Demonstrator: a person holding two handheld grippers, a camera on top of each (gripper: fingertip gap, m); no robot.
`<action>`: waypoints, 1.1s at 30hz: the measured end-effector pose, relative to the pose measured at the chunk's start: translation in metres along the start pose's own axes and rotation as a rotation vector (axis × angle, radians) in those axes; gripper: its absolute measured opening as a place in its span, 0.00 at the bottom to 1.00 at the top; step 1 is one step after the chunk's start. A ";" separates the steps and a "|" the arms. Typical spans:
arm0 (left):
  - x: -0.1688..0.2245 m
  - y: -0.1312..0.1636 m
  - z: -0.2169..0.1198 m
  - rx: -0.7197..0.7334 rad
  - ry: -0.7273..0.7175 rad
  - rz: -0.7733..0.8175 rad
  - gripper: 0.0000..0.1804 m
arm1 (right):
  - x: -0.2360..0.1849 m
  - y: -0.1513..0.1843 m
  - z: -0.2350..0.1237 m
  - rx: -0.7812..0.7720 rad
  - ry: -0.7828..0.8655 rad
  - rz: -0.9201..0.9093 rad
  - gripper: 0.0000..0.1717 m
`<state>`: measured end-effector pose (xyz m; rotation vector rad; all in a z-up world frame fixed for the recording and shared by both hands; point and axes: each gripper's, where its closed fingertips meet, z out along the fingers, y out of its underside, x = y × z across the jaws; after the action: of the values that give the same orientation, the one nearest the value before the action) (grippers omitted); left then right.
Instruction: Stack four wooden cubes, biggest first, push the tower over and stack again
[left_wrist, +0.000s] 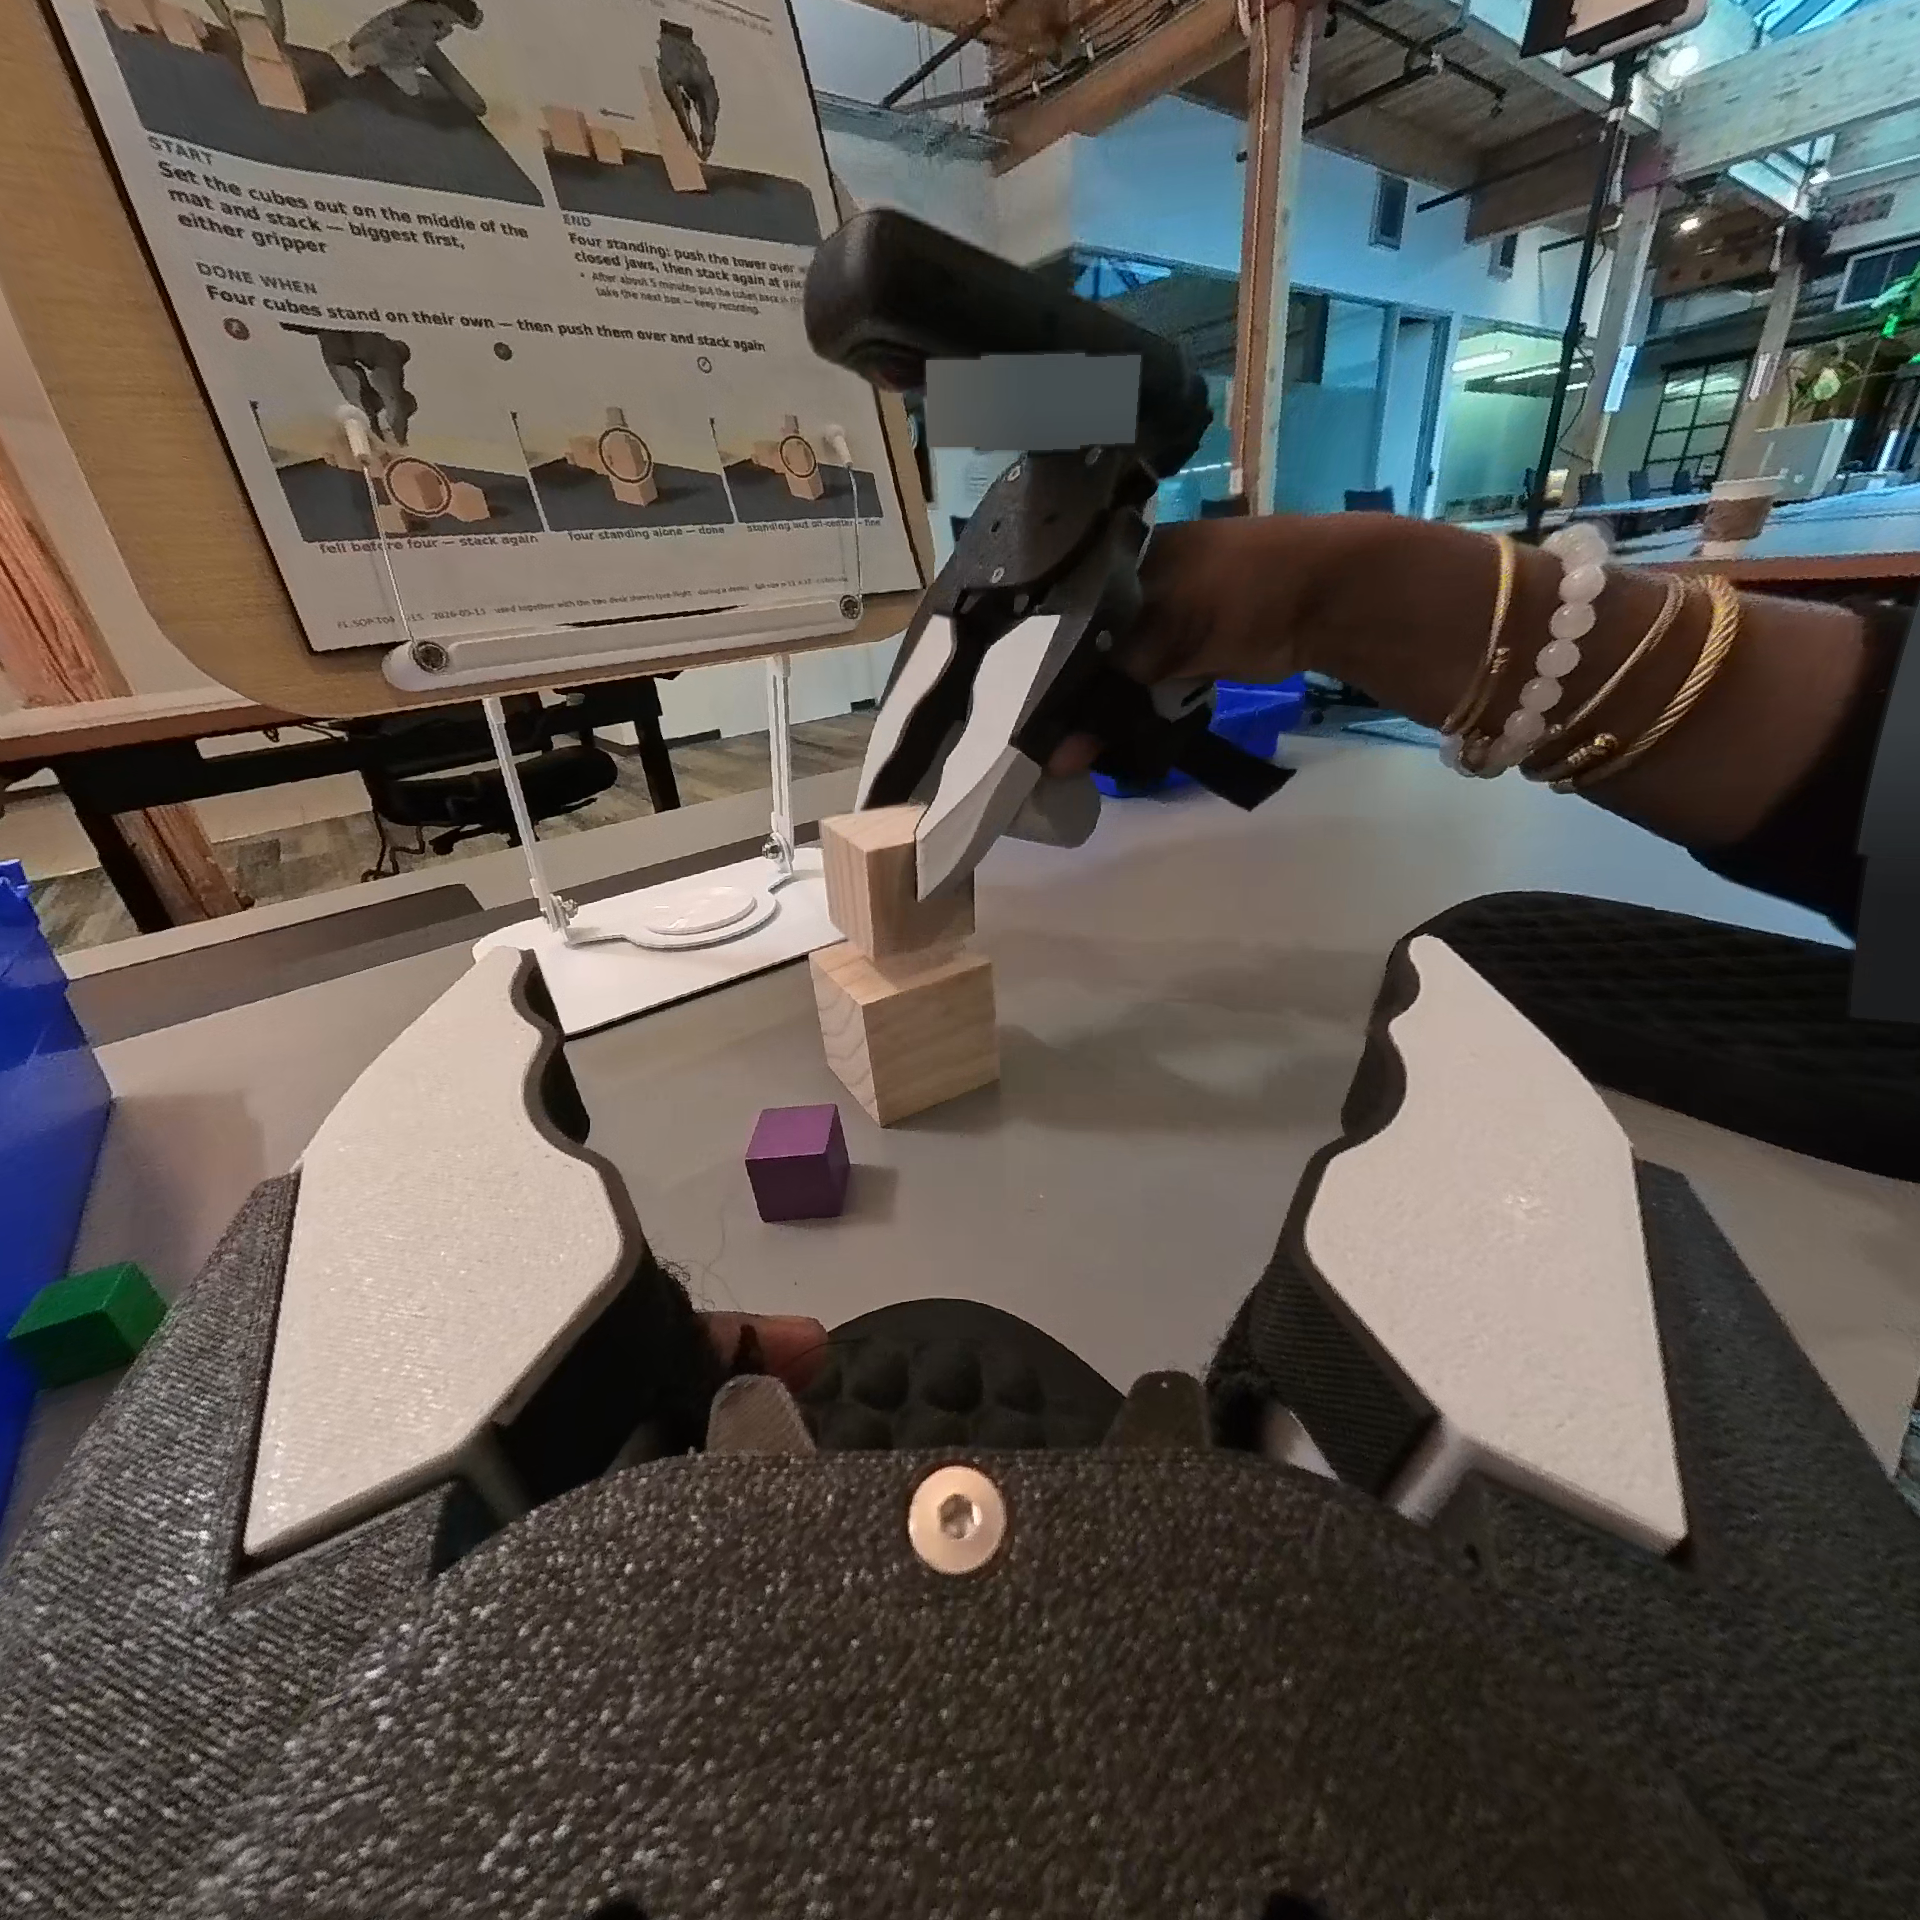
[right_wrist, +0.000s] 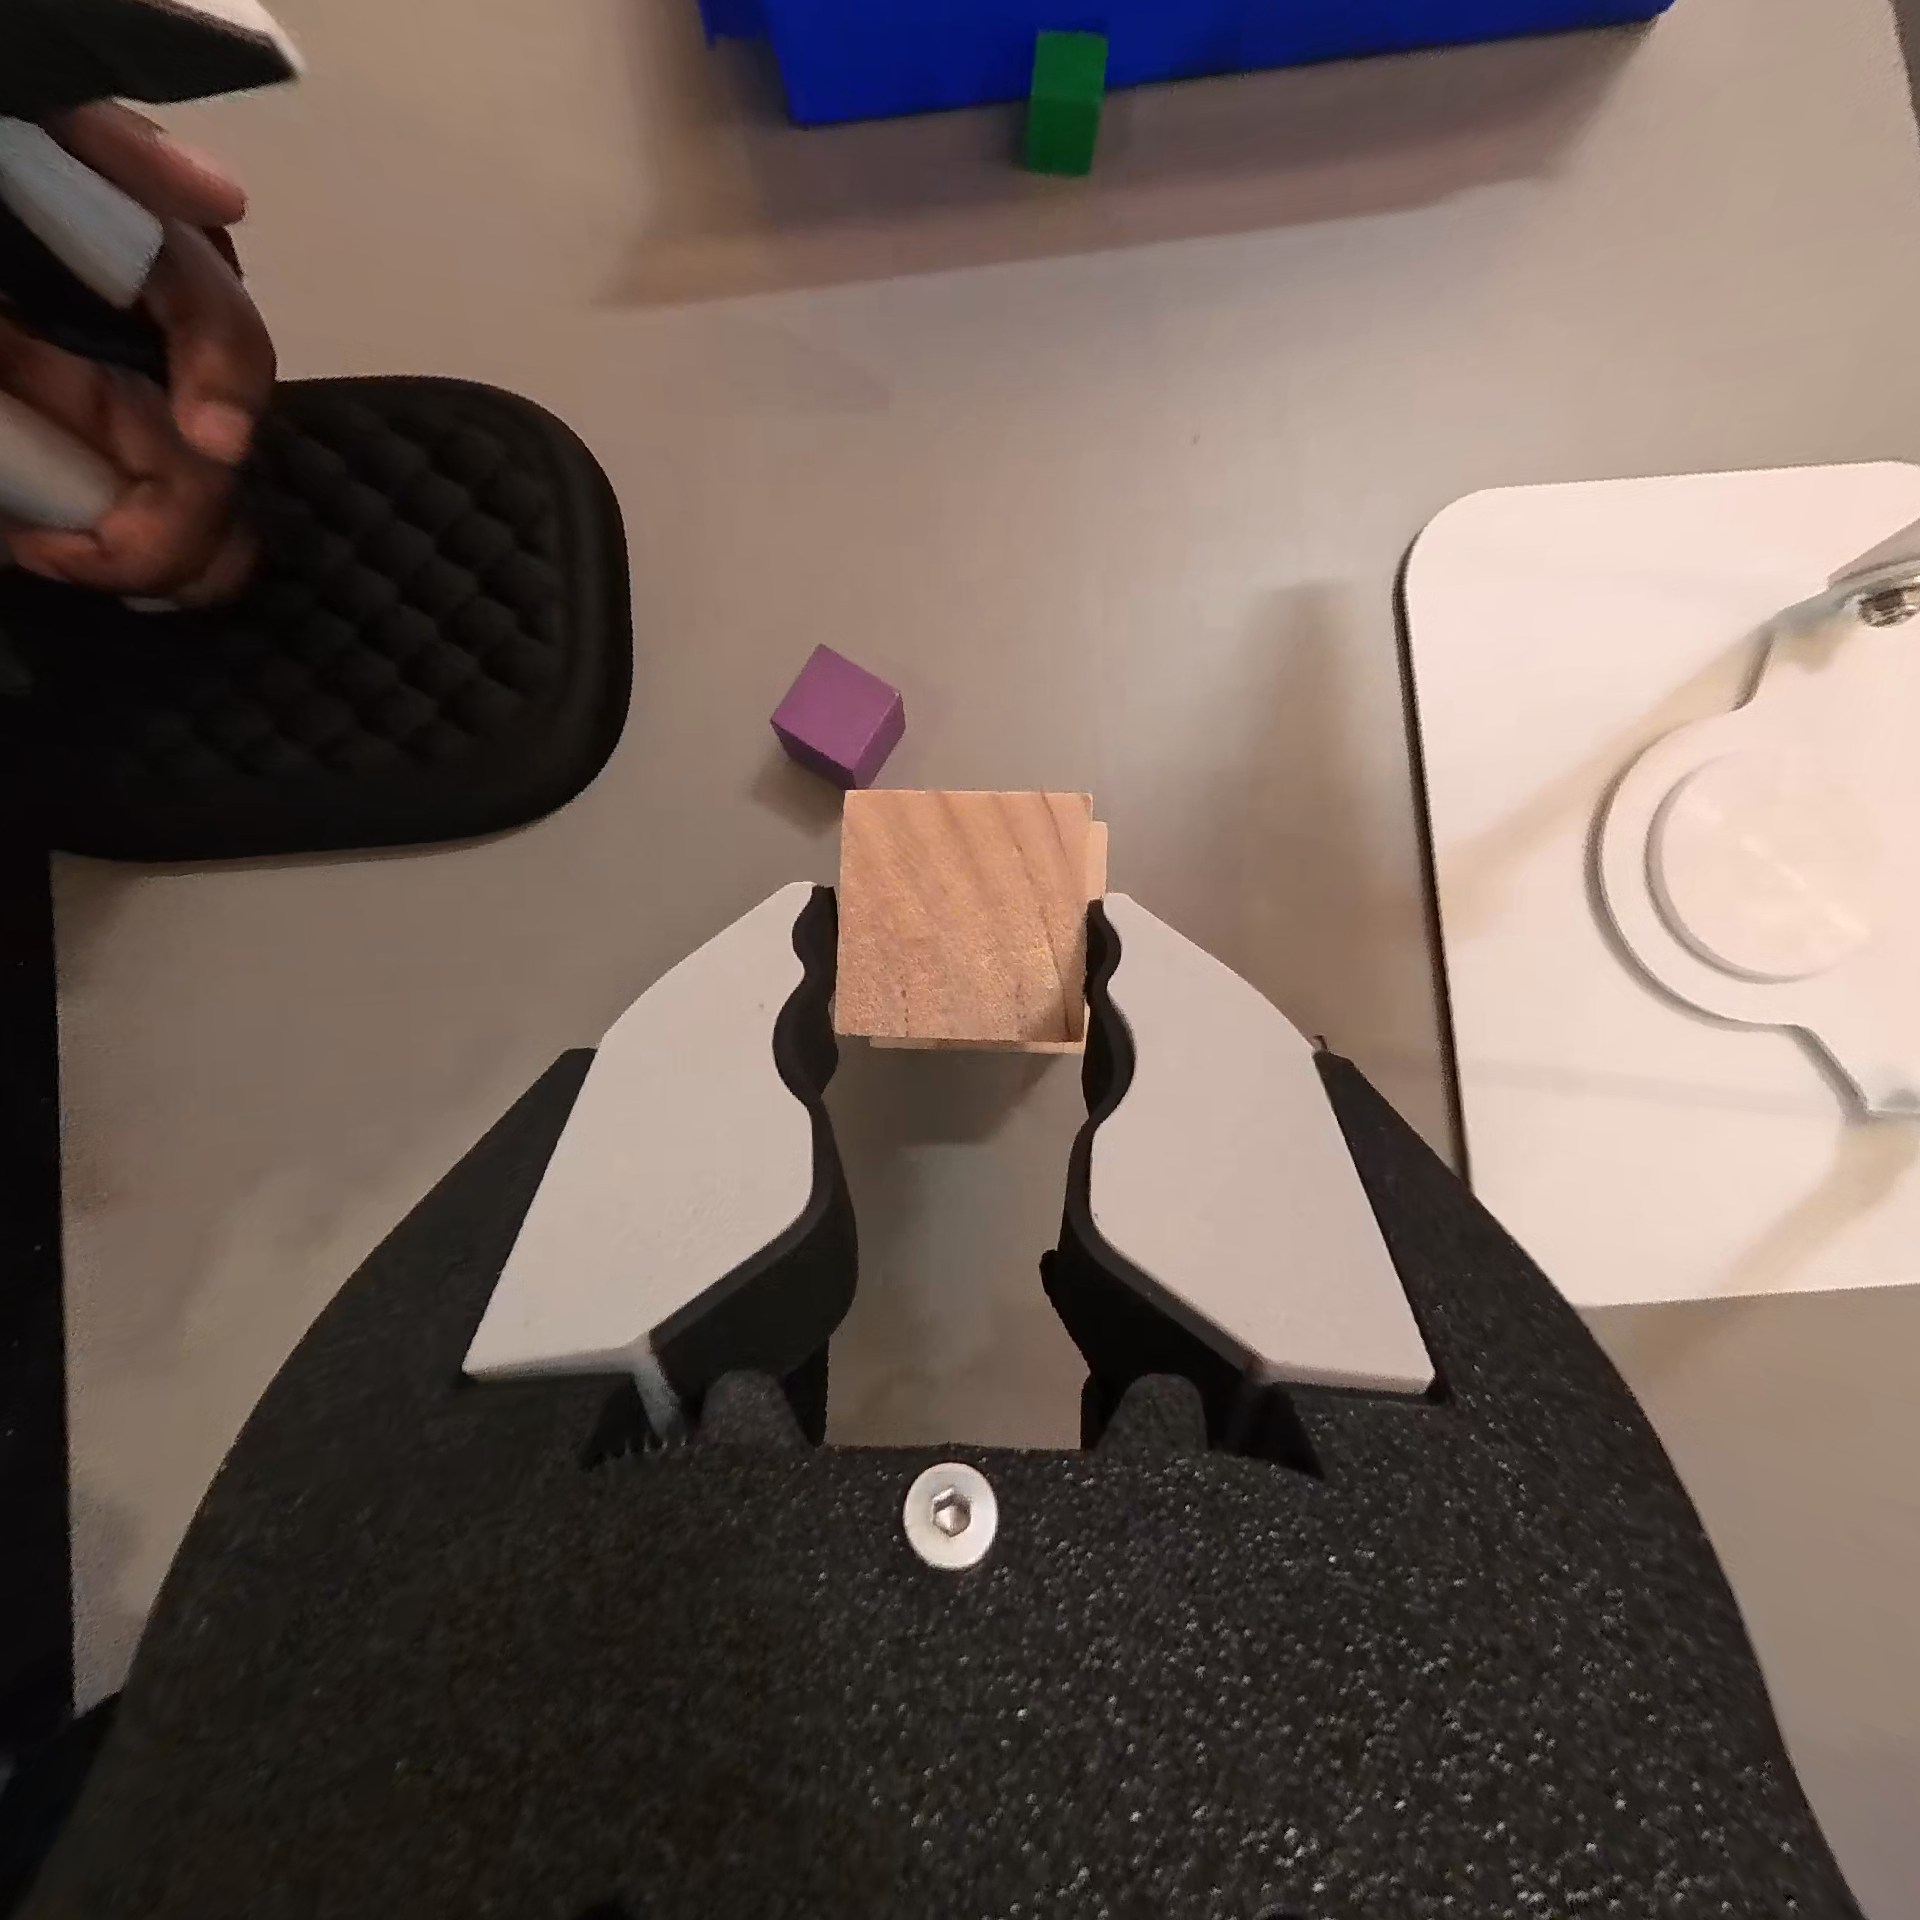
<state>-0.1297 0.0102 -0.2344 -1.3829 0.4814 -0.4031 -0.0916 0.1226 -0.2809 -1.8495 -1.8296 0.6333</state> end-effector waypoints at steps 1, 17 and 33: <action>0.000 0.000 0.000 0.000 0.000 0.001 0.79 | 0.001 0.000 0.001 0.003 -0.005 0.007 0.26; 0.001 -0.001 0.000 0.004 0.002 0.003 0.78 | 0.006 0.009 0.008 -0.017 -0.044 0.047 0.26; 0.001 -0.001 -0.001 0.008 0.003 0.004 0.78 | 0.007 -0.003 0.007 0.050 -0.077 0.073 0.32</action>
<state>-0.1293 0.0090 -0.2335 -1.3733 0.4846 -0.4032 -0.0986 0.1301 -0.2848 -1.8906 -1.7836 0.7795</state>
